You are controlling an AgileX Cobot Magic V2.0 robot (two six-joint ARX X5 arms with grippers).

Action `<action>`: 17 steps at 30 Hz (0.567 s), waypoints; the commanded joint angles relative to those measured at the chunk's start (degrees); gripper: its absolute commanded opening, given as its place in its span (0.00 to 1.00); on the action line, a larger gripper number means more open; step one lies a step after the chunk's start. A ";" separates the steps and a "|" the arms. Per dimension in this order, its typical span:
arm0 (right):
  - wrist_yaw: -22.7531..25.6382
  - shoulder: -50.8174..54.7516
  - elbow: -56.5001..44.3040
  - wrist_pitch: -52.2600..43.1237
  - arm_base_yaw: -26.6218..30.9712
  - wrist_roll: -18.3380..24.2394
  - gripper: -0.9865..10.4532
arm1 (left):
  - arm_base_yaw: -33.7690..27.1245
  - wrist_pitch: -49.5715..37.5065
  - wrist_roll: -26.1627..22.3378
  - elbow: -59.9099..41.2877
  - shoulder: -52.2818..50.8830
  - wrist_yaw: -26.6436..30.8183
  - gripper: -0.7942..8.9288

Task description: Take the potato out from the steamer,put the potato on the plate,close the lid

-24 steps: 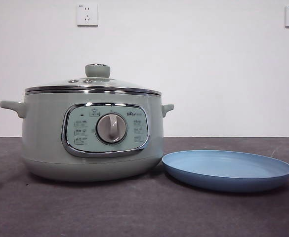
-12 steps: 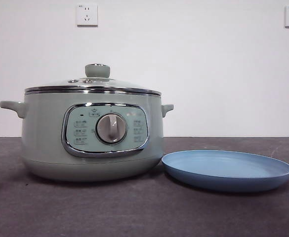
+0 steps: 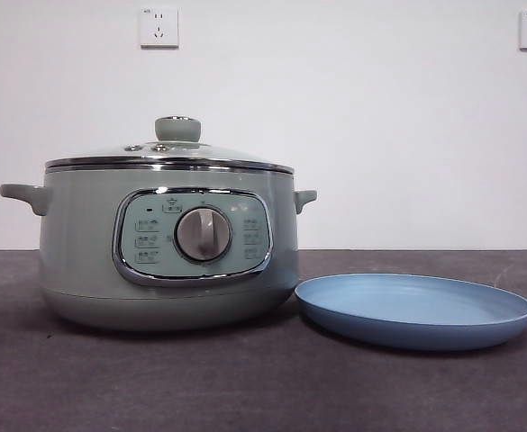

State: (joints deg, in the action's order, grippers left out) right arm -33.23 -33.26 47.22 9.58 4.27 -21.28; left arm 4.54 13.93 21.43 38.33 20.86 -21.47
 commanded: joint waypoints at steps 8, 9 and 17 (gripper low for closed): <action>-19.43 -16.87 20.68 7.52 -0.70 3.39 0.08 | 0.02 11.15 -13.60 20.59 14.53 -1.99 0.08; -21.29 -18.27 22.32 8.24 -0.70 3.45 0.08 | 0.02 12.90 -14.47 22.62 16.13 -2.86 0.08; -27.89 -27.69 34.47 23.58 -1.09 13.81 0.08 | 0.02 27.04 -18.71 36.57 29.75 -14.84 0.08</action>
State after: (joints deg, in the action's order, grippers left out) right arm -60.71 -60.66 81.03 31.73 3.33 -12.16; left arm 4.54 40.21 4.58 74.43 49.52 -34.76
